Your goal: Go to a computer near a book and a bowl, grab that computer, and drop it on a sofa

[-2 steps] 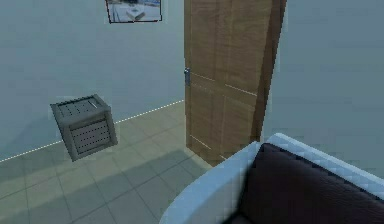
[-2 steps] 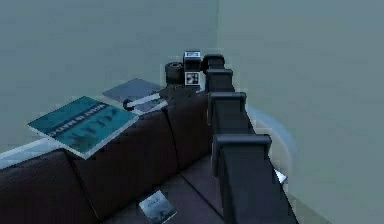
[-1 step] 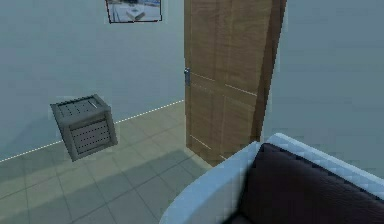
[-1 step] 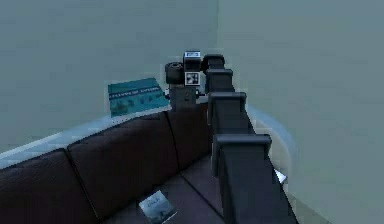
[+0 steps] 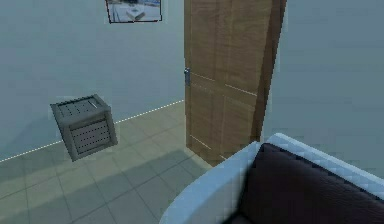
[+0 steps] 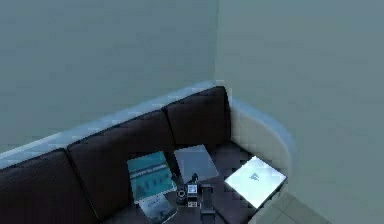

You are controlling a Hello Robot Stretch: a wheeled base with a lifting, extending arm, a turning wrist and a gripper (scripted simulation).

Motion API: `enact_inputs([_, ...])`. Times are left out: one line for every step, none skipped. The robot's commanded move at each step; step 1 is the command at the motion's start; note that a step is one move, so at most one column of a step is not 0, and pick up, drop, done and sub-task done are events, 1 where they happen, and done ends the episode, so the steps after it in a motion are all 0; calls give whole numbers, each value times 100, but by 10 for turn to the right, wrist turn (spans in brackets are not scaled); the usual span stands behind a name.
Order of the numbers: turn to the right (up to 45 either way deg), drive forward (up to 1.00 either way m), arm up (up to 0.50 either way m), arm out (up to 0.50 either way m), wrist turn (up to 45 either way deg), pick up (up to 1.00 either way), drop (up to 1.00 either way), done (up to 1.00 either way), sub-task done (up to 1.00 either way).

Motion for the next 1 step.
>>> enact_inputs([0, 0, -32, 0, 0, 0, 0, 0, 0])
